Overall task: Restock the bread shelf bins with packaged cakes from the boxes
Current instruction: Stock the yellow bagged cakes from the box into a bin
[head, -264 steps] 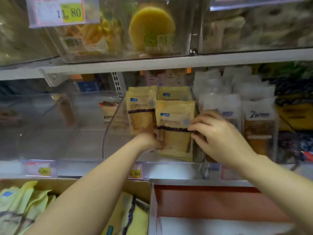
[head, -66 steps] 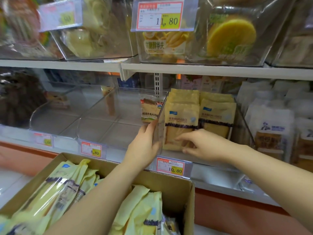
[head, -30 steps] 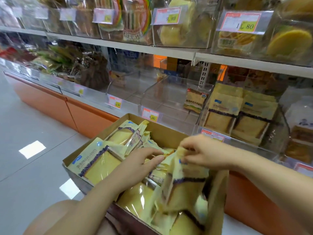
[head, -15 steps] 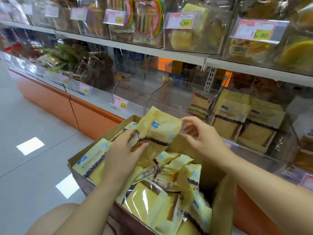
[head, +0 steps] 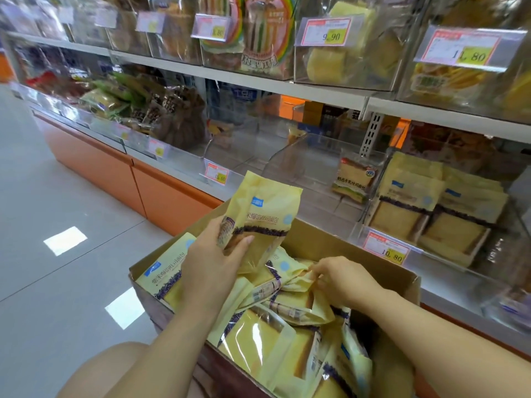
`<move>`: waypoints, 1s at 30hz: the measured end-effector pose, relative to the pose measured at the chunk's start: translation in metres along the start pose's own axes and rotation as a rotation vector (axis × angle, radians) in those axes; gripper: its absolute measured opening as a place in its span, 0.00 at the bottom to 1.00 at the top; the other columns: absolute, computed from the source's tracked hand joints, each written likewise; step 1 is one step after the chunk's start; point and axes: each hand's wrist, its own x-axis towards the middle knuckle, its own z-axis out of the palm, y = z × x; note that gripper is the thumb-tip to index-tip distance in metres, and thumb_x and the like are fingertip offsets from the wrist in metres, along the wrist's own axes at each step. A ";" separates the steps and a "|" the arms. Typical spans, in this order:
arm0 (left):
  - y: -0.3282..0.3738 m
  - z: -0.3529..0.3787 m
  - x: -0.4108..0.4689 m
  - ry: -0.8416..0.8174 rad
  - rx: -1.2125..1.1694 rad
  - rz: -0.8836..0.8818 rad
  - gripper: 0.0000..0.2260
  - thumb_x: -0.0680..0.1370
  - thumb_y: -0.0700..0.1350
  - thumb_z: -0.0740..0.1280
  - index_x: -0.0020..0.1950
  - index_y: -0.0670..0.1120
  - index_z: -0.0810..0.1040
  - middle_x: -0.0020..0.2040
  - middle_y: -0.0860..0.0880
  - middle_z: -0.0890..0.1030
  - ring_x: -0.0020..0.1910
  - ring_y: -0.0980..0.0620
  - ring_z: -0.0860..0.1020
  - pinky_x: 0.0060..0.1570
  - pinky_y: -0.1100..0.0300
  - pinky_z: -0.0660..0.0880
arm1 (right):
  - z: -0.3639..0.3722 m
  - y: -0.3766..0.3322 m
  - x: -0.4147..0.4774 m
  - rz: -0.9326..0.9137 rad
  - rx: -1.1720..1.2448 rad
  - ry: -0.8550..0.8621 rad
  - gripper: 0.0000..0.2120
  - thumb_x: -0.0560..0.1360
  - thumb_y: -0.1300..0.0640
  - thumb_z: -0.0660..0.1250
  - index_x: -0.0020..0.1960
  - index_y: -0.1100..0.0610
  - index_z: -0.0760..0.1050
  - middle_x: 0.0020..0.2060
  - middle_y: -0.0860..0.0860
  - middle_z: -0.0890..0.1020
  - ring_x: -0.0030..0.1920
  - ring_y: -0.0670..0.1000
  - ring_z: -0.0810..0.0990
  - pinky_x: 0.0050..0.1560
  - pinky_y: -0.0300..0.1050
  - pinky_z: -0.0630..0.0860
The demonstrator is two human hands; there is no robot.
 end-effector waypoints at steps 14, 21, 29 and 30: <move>0.034 0.015 -0.001 -0.023 -0.095 -0.151 0.07 0.76 0.51 0.67 0.48 0.61 0.71 0.45 0.65 0.79 0.48 0.59 0.77 0.47 0.53 0.75 | -0.096 0.037 -0.063 -0.073 0.253 0.662 0.08 0.76 0.56 0.66 0.38 0.53 0.74 0.32 0.45 0.77 0.34 0.44 0.74 0.32 0.36 0.68; 0.068 0.042 -0.007 -0.307 -0.149 -0.287 0.04 0.76 0.45 0.65 0.49 0.53 0.75 0.46 0.56 0.80 0.46 0.56 0.77 0.39 0.64 0.70 | -0.118 0.040 -0.095 -0.095 0.436 0.939 0.08 0.78 0.59 0.65 0.40 0.54 0.74 0.32 0.47 0.77 0.35 0.45 0.75 0.34 0.32 0.69; 0.097 0.061 -0.020 -0.493 -0.323 -0.408 0.09 0.76 0.50 0.69 0.50 0.45 0.78 0.34 0.52 0.81 0.36 0.52 0.79 0.44 0.55 0.76 | -0.108 0.027 -0.124 -0.416 0.497 1.087 0.09 0.77 0.53 0.60 0.48 0.56 0.77 0.40 0.46 0.79 0.41 0.42 0.77 0.40 0.34 0.74; 0.101 0.062 -0.022 -0.492 -0.423 -0.478 0.09 0.77 0.48 0.69 0.49 0.43 0.78 0.32 0.51 0.81 0.34 0.51 0.80 0.44 0.55 0.77 | -0.108 0.028 -0.126 -0.464 0.472 1.066 0.09 0.78 0.53 0.60 0.48 0.58 0.76 0.42 0.48 0.79 0.42 0.43 0.78 0.42 0.37 0.75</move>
